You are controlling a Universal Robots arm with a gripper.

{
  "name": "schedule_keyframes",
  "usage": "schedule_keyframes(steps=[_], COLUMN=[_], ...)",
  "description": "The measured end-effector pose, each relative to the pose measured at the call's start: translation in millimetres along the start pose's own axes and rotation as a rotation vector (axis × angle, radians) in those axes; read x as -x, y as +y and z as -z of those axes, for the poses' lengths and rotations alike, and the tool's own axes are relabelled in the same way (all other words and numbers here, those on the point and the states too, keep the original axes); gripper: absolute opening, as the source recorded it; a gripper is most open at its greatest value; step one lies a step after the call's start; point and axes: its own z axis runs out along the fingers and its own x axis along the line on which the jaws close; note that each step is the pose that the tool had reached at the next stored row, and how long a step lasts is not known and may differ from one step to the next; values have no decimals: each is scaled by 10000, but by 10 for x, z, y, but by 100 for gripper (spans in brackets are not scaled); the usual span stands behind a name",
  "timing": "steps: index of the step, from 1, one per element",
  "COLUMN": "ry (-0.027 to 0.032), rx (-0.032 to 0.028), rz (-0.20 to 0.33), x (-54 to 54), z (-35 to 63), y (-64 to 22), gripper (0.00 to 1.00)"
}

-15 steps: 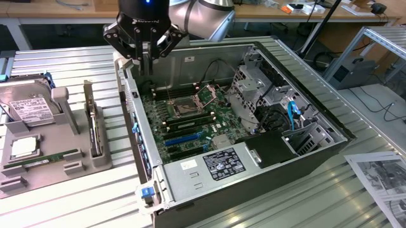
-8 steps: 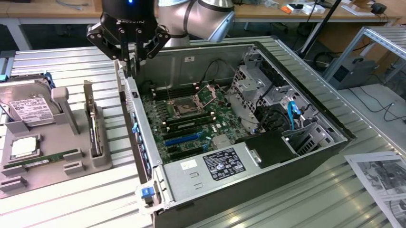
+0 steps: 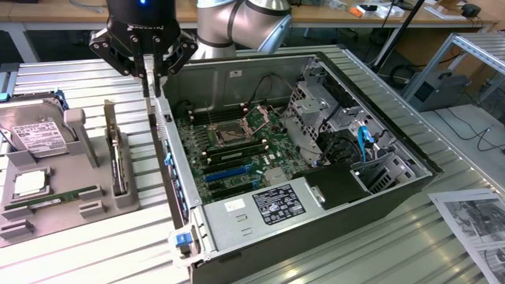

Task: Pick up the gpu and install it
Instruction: 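Reach for the gpu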

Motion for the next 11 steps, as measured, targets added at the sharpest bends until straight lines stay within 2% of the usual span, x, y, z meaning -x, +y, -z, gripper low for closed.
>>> schedule_keyframes(steps=[5, 9, 11], ry=[104, 183, 202], rx=[34, 50, 53], rz=[-6, -9, -8], x=[-146, -217, -227], z=[-4, -6, -7], y=[-11, -17, -18], gripper=[22, 22, 22])
